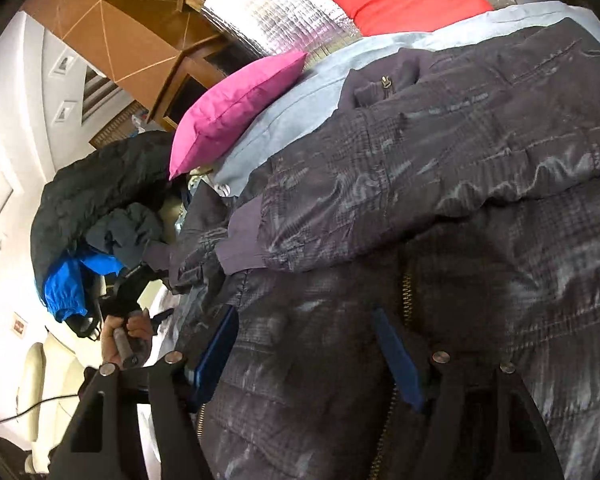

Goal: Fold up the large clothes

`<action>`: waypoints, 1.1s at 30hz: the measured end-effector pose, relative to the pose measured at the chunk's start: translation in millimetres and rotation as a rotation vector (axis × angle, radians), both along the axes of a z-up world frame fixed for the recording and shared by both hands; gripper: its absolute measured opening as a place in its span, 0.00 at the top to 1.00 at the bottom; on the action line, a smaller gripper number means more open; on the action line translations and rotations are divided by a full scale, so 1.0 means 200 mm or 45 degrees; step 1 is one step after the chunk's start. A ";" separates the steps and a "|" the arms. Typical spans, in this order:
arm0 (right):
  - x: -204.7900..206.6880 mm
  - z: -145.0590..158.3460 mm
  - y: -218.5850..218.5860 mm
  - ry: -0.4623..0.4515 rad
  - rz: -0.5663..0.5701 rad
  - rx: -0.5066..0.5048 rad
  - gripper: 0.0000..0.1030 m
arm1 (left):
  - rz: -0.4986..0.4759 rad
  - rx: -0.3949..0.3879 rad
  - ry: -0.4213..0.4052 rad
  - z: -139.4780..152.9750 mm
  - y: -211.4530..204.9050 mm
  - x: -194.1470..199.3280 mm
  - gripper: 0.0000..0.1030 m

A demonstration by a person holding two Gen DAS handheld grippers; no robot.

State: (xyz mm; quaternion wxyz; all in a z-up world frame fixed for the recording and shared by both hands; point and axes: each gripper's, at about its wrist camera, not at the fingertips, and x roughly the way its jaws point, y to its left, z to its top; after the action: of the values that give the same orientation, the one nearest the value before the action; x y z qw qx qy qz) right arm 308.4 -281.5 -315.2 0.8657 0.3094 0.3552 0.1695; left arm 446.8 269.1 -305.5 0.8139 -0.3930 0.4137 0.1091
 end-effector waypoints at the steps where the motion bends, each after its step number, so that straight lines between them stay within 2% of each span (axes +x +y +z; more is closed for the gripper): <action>1: 0.00 0.00 0.00 -0.006 0.003 -0.007 0.28 | 0.002 0.008 0.001 0.00 0.01 0.02 0.24; 5: 0.00 0.00 0.01 -0.018 0.010 -0.022 0.28 | 0.004 0.068 0.011 0.00 0.02 0.08 0.48; 7: 0.00 -0.01 0.01 -0.021 0.009 -0.026 0.28 | 0.012 0.127 0.021 0.01 0.01 0.10 0.69; 8: 0.00 0.00 0.01 -0.023 0.010 -0.029 0.28 | -0.008 0.137 0.011 0.02 0.00 0.11 0.92; 10: 0.00 0.00 0.01 -0.022 0.010 -0.027 0.29 | -0.020 0.138 -0.004 0.03 -0.02 0.12 0.93; 14: -0.01 0.01 -0.01 -0.015 -0.008 -0.001 0.31 | -0.076 0.208 -0.043 0.12 -0.15 0.10 0.96; 19: -0.07 0.08 -0.08 -0.060 -0.075 0.013 0.31 | -0.230 0.341 -0.209 0.43 -0.47 -0.03 0.96; 22: -0.13 0.14 -0.17 -0.091 -0.132 0.013 0.31 | -0.370 0.489 -0.325 0.66 -0.79 -0.14 0.96; 26: -0.24 0.22 -0.33 -0.132 -0.228 0.001 0.31 | -0.588 0.535 -0.467 0.83 -1.23 -0.29 0.97; 29: -0.33 0.24 -0.47 -0.138 -0.305 0.009 0.31 | -0.787 0.536 -0.518 0.84 -1.57 -0.40 0.98; 33: -0.42 0.25 -0.62 -0.137 -0.388 0.017 0.31 | -1.059 0.578 -0.517 0.74 -2.04 -0.47 0.98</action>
State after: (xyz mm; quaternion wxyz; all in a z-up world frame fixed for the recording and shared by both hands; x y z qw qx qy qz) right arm 224.1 -404.6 -264.7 0.8971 0.3561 0.2559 0.0548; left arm 352.1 -139.9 -157.8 0.9173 -0.0220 0.3345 -0.2151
